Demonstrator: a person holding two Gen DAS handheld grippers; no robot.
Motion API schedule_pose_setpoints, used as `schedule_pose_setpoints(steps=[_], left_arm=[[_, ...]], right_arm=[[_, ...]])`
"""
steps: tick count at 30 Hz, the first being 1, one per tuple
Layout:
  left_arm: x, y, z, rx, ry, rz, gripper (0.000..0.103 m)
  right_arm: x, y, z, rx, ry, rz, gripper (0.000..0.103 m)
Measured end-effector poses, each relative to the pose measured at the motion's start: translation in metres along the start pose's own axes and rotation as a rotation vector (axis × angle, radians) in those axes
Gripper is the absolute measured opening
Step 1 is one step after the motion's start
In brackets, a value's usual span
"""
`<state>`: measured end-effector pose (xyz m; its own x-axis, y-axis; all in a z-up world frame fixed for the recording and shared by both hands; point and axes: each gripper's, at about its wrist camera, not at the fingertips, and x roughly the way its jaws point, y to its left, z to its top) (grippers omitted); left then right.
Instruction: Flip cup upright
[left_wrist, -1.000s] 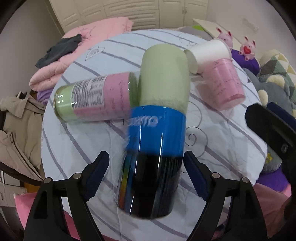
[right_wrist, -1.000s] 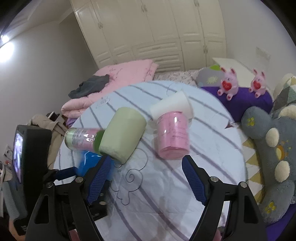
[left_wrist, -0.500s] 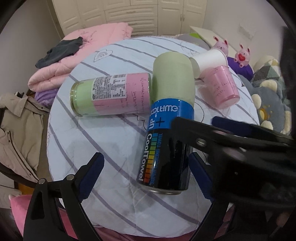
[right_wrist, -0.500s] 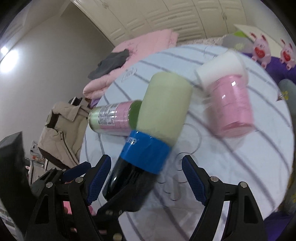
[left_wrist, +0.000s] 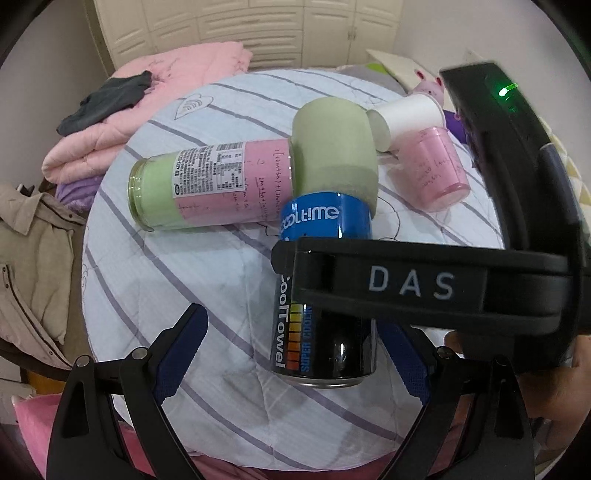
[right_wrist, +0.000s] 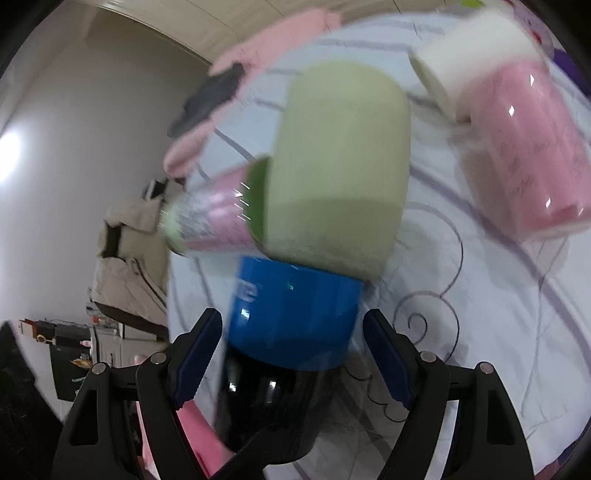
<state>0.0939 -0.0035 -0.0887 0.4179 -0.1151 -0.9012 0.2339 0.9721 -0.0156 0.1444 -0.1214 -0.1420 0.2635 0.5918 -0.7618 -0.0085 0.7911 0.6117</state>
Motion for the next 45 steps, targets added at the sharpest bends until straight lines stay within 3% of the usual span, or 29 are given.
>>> schedule_pose_setpoints(steps=[3,8,13,18,26,34,41,45], left_arm=[[0.002,0.003,-0.002,-0.006,0.007,-0.016,0.094],[-0.002,0.005,-0.009,-0.004,-0.001,-0.046,0.095],[-0.008,0.005,-0.017,-0.012,-0.036,-0.058,0.095],[-0.006,0.006,-0.018,-0.044,-0.040,-0.078,0.095],[0.000,0.011,-0.023,-0.072,-0.082,-0.032,0.096],[0.009,0.010,-0.027,-0.073,-0.079,0.005,0.099],[0.004,0.013,-0.027,-0.089,-0.103,-0.002,0.100],[-0.002,0.011,-0.029,-0.083,-0.119,0.015,0.100]], right_arm=[[-0.002,0.001,-0.003,-0.006,-0.002,0.033,0.073],[-0.009,0.013,-0.010,-0.096,-0.041,0.011,0.072],[-0.029,0.031,-0.021,-0.236,-0.146,-0.010,0.072],[-0.039,0.044,-0.028,-0.359,-0.239,-0.086,0.072],[-0.045,0.064,-0.043,-0.563,-0.364,-0.218,0.072],[-0.041,0.074,-0.048,-0.628,-0.391,-0.297,0.072],[-0.050,0.073,-0.050,-0.589,-0.391,-0.264,0.073],[-0.057,0.071,-0.055,-0.577,-0.403,-0.271,0.079]])
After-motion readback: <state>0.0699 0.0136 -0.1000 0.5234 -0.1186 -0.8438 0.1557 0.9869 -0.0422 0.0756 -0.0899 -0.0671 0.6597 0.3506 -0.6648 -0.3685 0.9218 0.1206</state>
